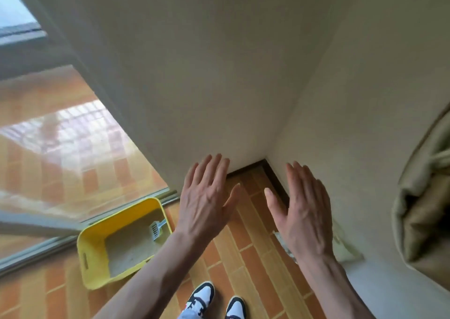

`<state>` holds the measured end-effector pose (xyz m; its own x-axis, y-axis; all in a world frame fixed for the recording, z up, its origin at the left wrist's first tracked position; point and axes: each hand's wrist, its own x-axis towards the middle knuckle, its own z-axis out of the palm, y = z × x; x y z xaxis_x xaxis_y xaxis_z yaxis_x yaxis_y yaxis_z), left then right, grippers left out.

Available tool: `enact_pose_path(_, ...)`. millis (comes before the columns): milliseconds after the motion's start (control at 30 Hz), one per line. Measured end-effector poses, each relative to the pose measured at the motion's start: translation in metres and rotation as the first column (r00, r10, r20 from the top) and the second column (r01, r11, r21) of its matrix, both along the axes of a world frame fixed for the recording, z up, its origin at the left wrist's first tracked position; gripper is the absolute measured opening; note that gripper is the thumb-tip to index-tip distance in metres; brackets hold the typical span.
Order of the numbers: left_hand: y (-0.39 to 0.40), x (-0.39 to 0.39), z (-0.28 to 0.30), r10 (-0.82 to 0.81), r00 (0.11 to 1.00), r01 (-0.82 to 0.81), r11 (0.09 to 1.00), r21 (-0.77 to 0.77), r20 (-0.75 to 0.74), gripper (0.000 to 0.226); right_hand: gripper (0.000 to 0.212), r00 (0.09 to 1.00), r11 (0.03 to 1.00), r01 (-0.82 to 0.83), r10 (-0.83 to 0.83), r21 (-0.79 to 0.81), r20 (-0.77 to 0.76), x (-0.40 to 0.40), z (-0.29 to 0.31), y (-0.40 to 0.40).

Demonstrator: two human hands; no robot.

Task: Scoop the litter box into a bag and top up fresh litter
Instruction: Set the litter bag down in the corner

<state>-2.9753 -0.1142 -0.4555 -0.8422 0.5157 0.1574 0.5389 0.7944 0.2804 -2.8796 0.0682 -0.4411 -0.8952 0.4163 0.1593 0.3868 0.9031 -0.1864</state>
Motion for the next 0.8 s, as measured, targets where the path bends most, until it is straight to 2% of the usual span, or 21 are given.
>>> enact_pose_path(200, -0.049, 0.042, 0.079, 0.185, 0.981, -0.183, 0.983, 0.031, -0.054, 0.065, 0.071, 0.982, 0.986, -0.17, 0.168, -0.005, -0.091, 0.007, 0.076, -0.04)
enact_pose_path(400, -0.112, 0.076, 0.146, 0.352, 0.93, -0.341, 0.934, 0.108, -0.103, 0.064, 0.071, 0.922, 0.939, -0.345, 0.335, -0.016, -0.192, 0.008, 0.137, -0.105)
enact_pose_path(600, -0.18, 0.107, 0.181, 0.497, 0.859, -0.482, 0.865, 0.137, -0.119, 0.064, 0.072, 0.832, 0.858, -0.514, 0.494, -0.015, -0.253, 0.009, 0.173, -0.175)
enact_pose_path(800, -0.249, 0.149, 0.189, 0.615, 0.78, -0.594, 0.786, 0.169, -0.117, 0.064, 0.074, 0.744, 0.773, -0.635, 0.615, 0.01, -0.263, 0.021, 0.189, -0.243)
